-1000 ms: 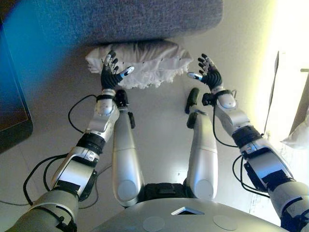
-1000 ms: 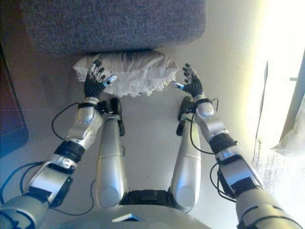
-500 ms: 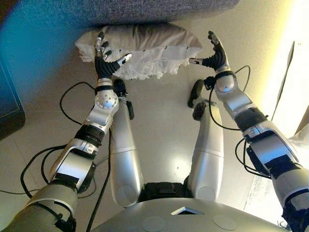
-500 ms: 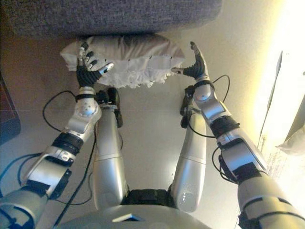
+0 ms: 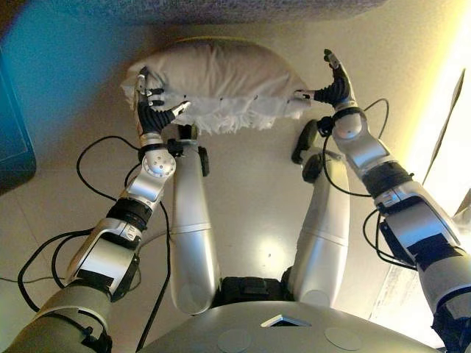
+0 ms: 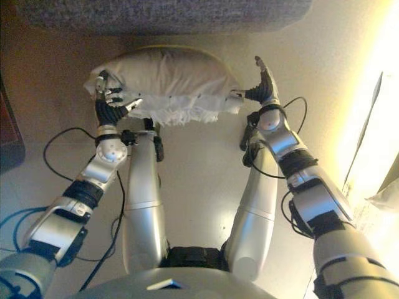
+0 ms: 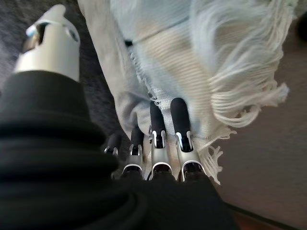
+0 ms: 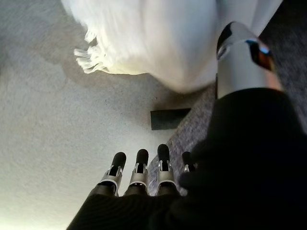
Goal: Pick up the cushion and take it to the sofa
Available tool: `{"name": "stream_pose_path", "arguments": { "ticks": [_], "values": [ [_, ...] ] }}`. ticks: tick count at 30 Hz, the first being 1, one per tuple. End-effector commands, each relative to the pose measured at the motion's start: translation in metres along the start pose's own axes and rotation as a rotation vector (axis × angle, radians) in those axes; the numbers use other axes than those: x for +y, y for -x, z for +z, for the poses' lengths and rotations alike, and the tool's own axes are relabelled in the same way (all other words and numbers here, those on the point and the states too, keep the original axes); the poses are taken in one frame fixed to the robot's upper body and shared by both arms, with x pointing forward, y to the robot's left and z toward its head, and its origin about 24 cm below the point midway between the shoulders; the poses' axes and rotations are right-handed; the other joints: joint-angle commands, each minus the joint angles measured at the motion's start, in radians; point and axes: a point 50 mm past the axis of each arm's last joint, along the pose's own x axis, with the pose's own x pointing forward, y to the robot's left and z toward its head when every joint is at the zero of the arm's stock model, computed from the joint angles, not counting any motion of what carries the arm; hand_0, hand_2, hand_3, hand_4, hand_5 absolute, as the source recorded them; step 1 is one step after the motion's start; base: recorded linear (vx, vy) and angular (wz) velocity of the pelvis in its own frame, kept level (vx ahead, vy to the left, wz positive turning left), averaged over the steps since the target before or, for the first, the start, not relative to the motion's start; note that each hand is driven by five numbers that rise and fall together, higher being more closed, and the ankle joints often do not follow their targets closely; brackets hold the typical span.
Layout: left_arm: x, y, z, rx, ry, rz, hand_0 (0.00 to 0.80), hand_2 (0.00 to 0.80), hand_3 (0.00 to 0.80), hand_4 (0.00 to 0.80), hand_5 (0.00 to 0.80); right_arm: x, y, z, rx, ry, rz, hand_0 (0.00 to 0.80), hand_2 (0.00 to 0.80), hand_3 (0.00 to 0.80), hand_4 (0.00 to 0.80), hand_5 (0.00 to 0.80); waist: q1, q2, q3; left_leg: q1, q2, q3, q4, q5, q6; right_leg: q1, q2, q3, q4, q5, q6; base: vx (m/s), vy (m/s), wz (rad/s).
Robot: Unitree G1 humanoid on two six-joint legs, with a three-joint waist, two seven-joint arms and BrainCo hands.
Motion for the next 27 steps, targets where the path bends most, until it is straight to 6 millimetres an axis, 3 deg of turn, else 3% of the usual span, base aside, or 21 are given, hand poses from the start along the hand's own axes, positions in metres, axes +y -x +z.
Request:
{"name": "stream_pose_path", "arguments": {
  "ticks": [1, 9, 16, 19, 27],
  "values": [
    [-0.005, 0.007, 0.0, -0.003, 0.079, -0.009, 0.0, 0.0, 0.0, 0.0, 0.0, -0.021, -0.005, 0.0, -0.025, 0.149, -0.054, 0.0, 0.0, 0.0, 0.0, 0.0, 0.014, 0.038, -0.005, -0.047, -0.044, 0.035, -0.164, 0.158, 0.089, -0.013, 0.017, -0.008, 0.066, -0.016, 0.001, 0.0, 0.0, 0.0],
    [-0.008, 0.003, 0.012, -0.051, 0.107, -0.002, 0.0, 0.0, 0.0, 0.0, 0.0, -0.037, -0.017, 0.017, -0.05, 0.21, -0.095, 0.0, 0.0, 0.0, 0.0, 0.0, 0.027, 0.047, -0.005, -0.081, -0.047, 0.033, -0.159, 0.153, 0.089, -0.039, 0.011, -0.021, 0.079, -0.04, -0.005, 0.012, -0.024, 0.03],
    [-0.007, 0.0, 0.019, -0.09, 0.109, -0.016, 0.0, 0.0, 0.0, 0.0, 0.0, -0.04, -0.02, 0.016, -0.02, 0.214, -0.053, 0.0, 0.0, 0.0, 0.0, 0.0, 0.037, 0.056, -0.005, -0.102, -0.051, 0.031, -0.156, 0.151, 0.088, -0.058, 0.003, -0.028, 0.095, -0.06, -0.012, 0.029, -0.022, 0.13],
    [-0.006, 0.001, 0.019, -0.095, 0.102, -0.013, 0.0, 0.0, 0.0, 0.0, 0.0, -0.04, -0.017, 0.008, 0.007, 0.148, -0.078, 0.0, 0.0, 0.0, 0.0, 0.0, 0.034, 0.054, -0.005, -0.105, -0.049, 0.033, -0.154, 0.15, 0.087, -0.058, 0.003, -0.03, 0.099, -0.064, -0.014, 0.027, -0.017, 0.07],
    [0.001, 0.003, 0.017, -0.131, 0.049, 0.01, 0.0, 0.0, 0.0, 0.0, 0.0, -0.052, 0.003, -0.038, 0.103, 0.158, -0.149, 0.0, 0.0, 0.0, 0.0, 0.0, 0.008, 0.037, -0.005, -0.102, -0.036, 0.034, -0.124, 0.137, 0.085, -0.049, 0.002, -0.028, 0.096, -0.047, -0.004, 0.009, 0.008, -0.01]
  ]
}}
